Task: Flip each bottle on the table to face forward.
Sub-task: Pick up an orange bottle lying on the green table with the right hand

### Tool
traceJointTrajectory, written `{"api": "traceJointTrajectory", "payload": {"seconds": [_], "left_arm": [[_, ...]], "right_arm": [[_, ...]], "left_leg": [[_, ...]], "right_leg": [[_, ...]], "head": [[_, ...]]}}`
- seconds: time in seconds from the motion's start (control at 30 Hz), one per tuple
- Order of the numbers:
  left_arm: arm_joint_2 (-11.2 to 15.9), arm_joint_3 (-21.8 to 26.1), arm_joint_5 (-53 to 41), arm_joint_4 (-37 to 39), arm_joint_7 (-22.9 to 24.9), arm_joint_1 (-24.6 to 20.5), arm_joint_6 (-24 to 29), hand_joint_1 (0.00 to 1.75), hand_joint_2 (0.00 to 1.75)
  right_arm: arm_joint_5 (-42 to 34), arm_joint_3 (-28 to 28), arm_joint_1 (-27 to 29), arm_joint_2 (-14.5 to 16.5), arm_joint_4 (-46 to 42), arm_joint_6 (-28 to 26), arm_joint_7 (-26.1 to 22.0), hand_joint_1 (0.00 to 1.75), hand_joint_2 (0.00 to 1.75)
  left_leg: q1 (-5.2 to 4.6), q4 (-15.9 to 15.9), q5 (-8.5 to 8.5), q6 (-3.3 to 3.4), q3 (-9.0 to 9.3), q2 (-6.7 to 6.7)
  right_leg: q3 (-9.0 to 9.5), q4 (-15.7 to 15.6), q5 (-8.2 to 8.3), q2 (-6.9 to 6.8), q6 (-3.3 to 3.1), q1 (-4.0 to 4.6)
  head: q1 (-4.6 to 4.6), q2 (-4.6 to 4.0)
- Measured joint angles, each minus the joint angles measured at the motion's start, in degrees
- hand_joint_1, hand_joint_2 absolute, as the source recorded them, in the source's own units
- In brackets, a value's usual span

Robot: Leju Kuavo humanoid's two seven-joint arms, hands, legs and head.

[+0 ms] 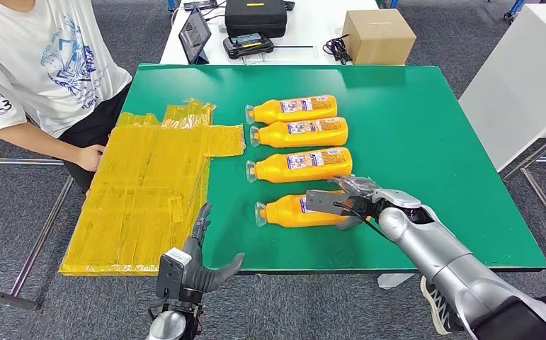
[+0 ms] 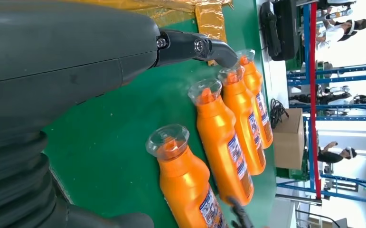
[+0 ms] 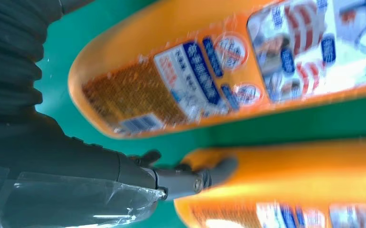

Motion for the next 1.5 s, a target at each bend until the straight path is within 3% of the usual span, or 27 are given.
{"api": "traceJointTrajectory", "payload": {"seconds": [0.77,0.8,0.9,1.07,1.33,1.5], "left_arm": [[0.0,-0.31,0.52,0.45,0.01,-0.09,0.63,0.0,1.75],[0.0,-0.33,0.55,0.45,0.02,-0.09,0.63,0.0,1.75],[0.0,-0.54,0.68,0.45,0.08,-0.1,0.63,0.0,1.75],[0.0,-1.2,1.06,0.63,0.19,-0.22,0.68,0.0,1.75],[0.0,-1.51,1.21,0.86,0.31,-0.31,0.87,0.0,1.75],[0.0,-1.55,1.26,0.86,0.49,-0.31,0.89,0.0,1.75]], "right_arm": [[-2.72,6.62,-2.56,0.57,4.21,0.86,-0.63,0.05,1.75],[-2.78,6.84,-2.66,0.57,4.4,0.9,-0.62,0.1,1.75],[-2.86,7.65,-3.0,0.55,4.91,1.21,-0.67,0.47,1.75],[-2.5,9.44,-3.95,0.56,5.69,2.01,-1.13,1.34,1.75],[-1.5,12.27,-5.11,0.63,7.17,2.05,-1.74,1.66,1.75],[-1.23,13.04,-5.21,1.16,8.13,0.43,-1.78,1.73,1.75]], "left_leg": [[0.0,0.01,0.0,0.0,0.0,0.0],[0.0,0.01,0.0,0.0,0.0,0.0],[0.0,0.01,0.0,0.01,0.0,0.0],[0.0,0.01,0.0,0.01,0.0,0.0],[0.0,0.01,0.01,0.01,0.05,0.02],[0.0,0.01,0.0,0.01,0.12,0.07]], "right_leg": [[0.0,0.0,0.0,0.0,0.0,0.0],[0.0,0.0,0.0,0.0,0.0,0.0],[0.0,0.0,0.0,0.0,0.0,0.0],[0.0,0.0,0.0,0.0,0.0,0.0],[0.04,0.0,0.0,0.01,0.0,0.0],[0.08,-0.01,0.0,0.02,0.0,0.0]], "head": [[-0.01,0.0],[0.0,0.0],[-0.01,0.0],[-0.01,0.0],[-0.01,0.0],[-0.01,0.0]]}}
